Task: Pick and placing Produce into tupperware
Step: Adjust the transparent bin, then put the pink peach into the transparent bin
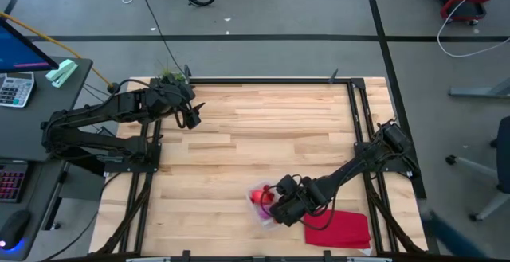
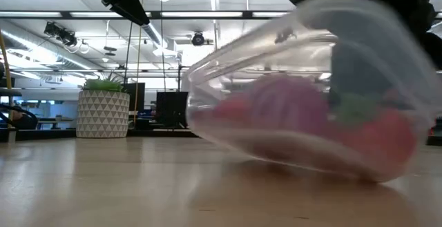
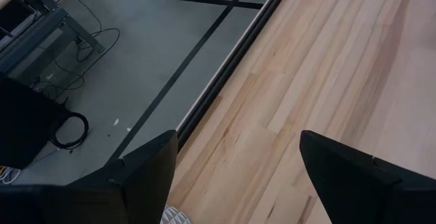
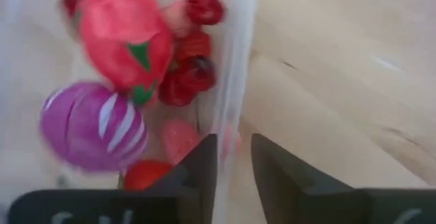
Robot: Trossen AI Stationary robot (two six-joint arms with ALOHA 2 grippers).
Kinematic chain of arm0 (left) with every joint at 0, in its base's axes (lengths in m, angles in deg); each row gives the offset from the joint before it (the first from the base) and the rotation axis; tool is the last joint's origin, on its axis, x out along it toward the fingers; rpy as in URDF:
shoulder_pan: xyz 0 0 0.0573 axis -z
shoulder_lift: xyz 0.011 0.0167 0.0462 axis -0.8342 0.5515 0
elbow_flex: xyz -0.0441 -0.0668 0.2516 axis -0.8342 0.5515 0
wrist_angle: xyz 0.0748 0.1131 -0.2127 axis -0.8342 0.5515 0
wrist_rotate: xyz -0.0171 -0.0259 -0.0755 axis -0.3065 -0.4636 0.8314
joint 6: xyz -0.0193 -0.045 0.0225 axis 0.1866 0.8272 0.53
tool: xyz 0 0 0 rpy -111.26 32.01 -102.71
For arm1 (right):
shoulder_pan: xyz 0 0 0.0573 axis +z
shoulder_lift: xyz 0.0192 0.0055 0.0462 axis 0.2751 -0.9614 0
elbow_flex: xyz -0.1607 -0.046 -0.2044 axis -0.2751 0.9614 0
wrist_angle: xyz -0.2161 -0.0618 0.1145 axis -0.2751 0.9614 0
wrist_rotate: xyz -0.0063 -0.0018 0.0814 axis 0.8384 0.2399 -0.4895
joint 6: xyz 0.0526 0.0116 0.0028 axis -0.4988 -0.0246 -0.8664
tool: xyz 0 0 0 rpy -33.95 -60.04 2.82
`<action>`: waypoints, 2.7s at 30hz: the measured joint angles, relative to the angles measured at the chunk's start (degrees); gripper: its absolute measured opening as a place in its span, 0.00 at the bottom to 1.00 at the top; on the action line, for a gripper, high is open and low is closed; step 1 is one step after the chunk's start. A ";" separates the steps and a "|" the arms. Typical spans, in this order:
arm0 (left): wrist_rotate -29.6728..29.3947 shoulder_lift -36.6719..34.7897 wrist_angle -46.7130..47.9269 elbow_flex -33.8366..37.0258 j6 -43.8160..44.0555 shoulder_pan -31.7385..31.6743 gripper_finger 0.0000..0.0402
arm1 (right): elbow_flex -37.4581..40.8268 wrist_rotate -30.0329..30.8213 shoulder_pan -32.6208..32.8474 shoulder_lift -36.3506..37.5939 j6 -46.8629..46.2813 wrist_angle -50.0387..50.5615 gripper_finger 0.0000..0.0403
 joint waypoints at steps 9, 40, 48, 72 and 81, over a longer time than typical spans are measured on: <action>0.02 -0.02 -0.02 0.00 0.00 0.00 0.79 | 0.00 -0.05 0.28 0.00 -1.84 1.38 0.11; 0.00 -0.02 -0.04 0.00 0.02 0.01 0.79 | 0.04 5.55 -11.84 0.00 18.05 -7.02 0.15; 0.00 -0.02 -0.04 0.00 0.00 0.01 0.79 | 0.02 0.37 -18.71 0.02 26.06 -4.97 0.25; 0.02 -0.02 0.09 0.00 -0.07 0.00 0.79 | -14.70 -15.82 -12.62 0.09 21.26 1.94 0.42; 0.00 -0.02 0.02 0.00 -0.02 0.00 0.79 | -14.21 -12.21 0.23 0.09 -2.48 16.19 0.42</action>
